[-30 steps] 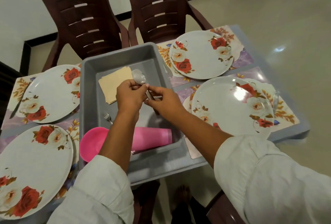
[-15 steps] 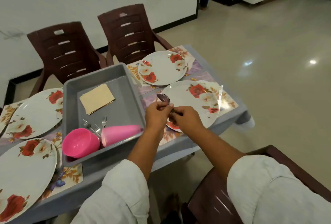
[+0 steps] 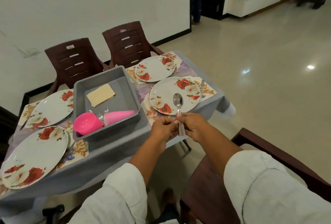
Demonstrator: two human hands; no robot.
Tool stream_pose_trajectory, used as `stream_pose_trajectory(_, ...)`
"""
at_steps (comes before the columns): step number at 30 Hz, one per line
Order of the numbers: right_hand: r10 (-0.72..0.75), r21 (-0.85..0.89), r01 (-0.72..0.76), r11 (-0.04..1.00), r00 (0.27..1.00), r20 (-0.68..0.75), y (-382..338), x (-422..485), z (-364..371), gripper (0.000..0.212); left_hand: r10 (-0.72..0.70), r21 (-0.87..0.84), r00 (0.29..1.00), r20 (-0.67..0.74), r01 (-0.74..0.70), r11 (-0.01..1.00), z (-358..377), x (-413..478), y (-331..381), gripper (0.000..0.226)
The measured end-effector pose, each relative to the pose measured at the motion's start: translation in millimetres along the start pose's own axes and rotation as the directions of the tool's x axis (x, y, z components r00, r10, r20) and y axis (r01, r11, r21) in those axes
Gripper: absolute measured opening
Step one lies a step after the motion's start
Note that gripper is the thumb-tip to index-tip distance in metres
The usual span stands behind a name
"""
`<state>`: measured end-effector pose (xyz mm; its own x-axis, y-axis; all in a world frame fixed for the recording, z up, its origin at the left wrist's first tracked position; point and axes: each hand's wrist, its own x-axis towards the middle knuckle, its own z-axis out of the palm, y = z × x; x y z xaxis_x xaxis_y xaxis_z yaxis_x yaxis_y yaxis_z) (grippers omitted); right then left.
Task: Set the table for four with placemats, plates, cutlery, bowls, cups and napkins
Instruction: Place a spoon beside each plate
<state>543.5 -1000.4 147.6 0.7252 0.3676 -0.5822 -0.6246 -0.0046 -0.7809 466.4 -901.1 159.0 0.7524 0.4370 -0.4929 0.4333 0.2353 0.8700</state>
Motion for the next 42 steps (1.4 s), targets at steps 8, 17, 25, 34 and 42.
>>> stream_pose_trajectory(8,0.022,-0.094,-0.020,0.995,0.999,0.028,11,-16,4,0.014,-0.037,-0.008,0.999,0.040,0.037,0.999,-15,-27,-7,0.032)
stream_pose_trajectory(17,0.015,-0.152,-0.012,0.988,1.000,0.015,4,4,25,0.027,-0.082,-0.115,0.997,0.006,0.082,0.990,-35,-10,-7,0.013)
stream_pose_trajectory(25,0.022,-0.212,-0.042,0.976,0.995,-0.098,-1,64,43,0.019,-0.211,-0.285,0.968,-0.133,0.167,0.944,-53,60,-20,0.013)
stream_pose_trajectory(34,0.049,-0.262,-0.088,0.961,0.987,-0.152,1,123,53,0.032,-0.325,-0.359,0.895,-0.306,0.207,0.910,-56,171,-51,0.014)
stream_pose_trajectory(42,0.056,-0.247,-0.100,0.964,0.982,-0.179,7,148,48,0.027,-0.391,-0.343,0.796,-0.462,0.247,0.906,-56,225,-57,0.011)
